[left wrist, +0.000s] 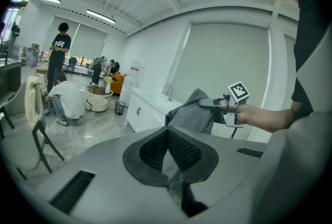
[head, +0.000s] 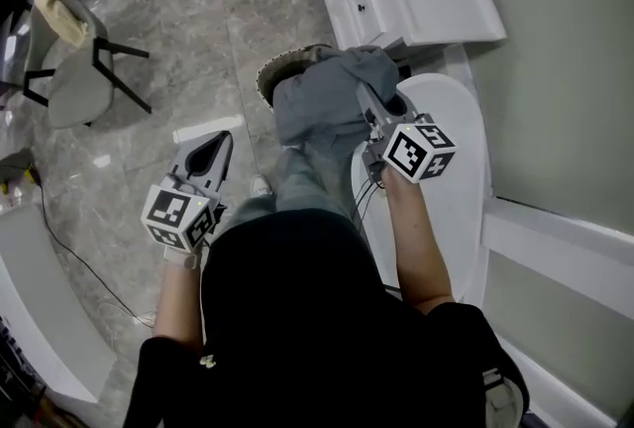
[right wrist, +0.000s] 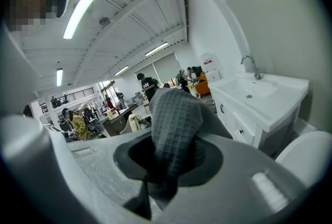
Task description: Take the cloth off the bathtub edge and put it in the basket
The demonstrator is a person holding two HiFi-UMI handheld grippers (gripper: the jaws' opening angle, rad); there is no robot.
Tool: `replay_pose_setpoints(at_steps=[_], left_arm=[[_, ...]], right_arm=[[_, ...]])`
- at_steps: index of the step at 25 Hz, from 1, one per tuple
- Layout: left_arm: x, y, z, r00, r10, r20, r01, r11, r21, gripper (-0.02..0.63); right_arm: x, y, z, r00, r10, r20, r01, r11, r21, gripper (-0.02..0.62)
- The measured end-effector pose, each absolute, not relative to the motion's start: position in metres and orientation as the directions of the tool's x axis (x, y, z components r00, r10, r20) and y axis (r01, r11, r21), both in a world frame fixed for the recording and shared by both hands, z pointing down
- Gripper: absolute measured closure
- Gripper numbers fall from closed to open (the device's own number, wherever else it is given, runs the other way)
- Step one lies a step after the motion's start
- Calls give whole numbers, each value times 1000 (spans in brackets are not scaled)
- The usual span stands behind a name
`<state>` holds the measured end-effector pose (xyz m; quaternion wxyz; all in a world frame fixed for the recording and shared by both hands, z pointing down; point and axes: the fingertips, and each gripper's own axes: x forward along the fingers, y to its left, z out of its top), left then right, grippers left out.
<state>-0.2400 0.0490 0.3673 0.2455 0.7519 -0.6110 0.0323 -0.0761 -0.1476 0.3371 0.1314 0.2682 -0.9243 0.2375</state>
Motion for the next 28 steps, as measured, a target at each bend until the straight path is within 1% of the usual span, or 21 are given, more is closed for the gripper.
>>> replay_pose_setpoints(at_steps=[8, 18, 24, 28], left_arm=[[-256, -9, 374, 168, -904, 392, -948, -40, 315, 594], [-244, -75, 379, 83, -895, 437, -955, 53, 291, 594], [-243, -92, 387, 54, -885, 463, -954, 92, 287, 594], [-247, -95, 393, 70, -872, 484, -956, 80, 282, 594]], right_arm=[[-113, -213, 376, -849, -324, 417, -489, 780, -390, 505], [-127, -276, 430, -859, -187, 477, -406, 816, -411, 505], [-131, -291, 468, -842, -138, 522, -389, 825, -409, 505], [-135, -292, 492, -823, -122, 555, -402, 815, -417, 503]])
